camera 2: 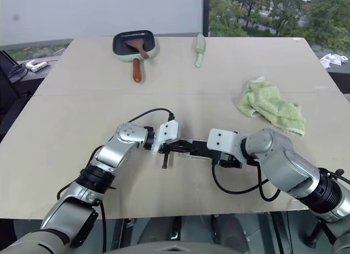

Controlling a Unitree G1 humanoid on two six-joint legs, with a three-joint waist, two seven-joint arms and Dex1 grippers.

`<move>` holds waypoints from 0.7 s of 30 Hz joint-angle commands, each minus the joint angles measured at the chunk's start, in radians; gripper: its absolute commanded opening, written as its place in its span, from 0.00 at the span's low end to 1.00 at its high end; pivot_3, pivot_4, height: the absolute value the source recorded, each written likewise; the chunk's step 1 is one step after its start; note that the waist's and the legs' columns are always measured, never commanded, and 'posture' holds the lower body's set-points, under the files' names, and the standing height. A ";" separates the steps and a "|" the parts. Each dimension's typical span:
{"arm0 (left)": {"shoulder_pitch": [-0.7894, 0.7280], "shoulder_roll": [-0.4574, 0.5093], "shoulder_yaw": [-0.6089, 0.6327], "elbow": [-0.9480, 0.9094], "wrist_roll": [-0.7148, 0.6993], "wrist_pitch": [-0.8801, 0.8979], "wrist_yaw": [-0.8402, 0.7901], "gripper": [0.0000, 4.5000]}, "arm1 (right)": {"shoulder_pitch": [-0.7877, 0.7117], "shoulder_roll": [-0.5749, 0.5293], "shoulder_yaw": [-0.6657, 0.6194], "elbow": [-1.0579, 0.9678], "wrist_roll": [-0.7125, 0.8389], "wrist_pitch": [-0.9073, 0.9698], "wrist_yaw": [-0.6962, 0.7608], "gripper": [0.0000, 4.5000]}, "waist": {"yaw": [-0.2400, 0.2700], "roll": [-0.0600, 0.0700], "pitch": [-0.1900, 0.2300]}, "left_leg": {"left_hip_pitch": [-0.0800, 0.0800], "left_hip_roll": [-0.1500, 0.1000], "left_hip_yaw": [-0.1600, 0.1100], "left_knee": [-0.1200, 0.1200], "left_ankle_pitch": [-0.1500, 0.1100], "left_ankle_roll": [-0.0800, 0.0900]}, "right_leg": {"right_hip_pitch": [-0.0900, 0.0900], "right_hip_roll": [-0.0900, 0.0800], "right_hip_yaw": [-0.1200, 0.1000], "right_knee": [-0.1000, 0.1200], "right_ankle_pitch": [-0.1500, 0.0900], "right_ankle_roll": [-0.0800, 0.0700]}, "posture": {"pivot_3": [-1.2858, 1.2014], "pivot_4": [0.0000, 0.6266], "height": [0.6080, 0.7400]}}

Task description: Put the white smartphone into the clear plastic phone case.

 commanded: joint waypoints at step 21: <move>0.062 0.018 -0.068 0.076 0.073 0.026 0.021 0.00 | -0.015 0.014 -0.050 -0.008 0.071 -0.024 -0.021 0.99 | 0.000 0.000 -0.009 | 0.002 0.000 0.000 0.000 0.000 0.000 | 0.002 0.000 0.000 0.000 0.000 0.000 | 0.52 0.24 1.00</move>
